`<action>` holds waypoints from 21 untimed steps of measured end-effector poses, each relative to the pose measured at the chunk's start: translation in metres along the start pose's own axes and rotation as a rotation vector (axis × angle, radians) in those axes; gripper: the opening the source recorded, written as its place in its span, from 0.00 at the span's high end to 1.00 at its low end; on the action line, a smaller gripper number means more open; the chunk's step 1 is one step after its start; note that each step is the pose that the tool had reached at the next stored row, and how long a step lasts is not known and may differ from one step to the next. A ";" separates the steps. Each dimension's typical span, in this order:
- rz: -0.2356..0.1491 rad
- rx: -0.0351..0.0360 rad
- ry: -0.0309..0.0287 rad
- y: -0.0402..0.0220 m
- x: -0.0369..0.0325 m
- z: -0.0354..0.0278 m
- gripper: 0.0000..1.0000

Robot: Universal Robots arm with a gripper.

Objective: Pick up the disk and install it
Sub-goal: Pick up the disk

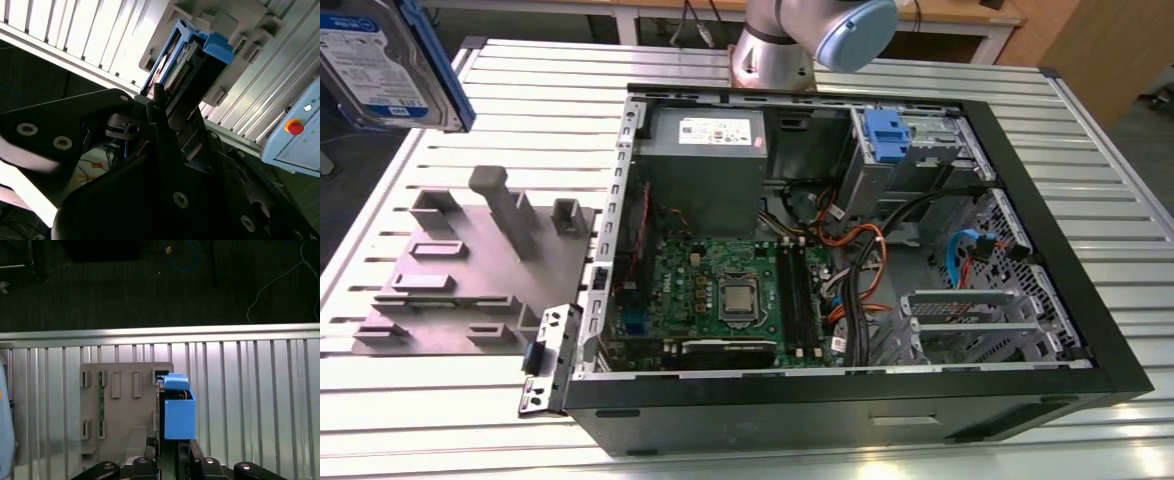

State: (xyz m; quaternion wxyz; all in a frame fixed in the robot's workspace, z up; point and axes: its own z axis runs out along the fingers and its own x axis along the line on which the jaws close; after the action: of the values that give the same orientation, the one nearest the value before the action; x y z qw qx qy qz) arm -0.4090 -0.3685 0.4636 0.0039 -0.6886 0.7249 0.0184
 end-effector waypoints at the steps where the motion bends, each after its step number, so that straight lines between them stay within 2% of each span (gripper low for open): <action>1: 0.000 0.0000 0.0000 0.0000 -0.0001 -0.0025 0.65; 5: 0.000 -0.0001 0.0000 0.0002 -0.0003 -0.0107 0.65; 21: 0.000 -0.0002 0.0001 0.0006 -0.0010 -0.0300 0.65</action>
State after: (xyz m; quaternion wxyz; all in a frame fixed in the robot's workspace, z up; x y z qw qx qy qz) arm -0.4090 -0.3685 0.4936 0.0037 -0.6886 0.7249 0.0184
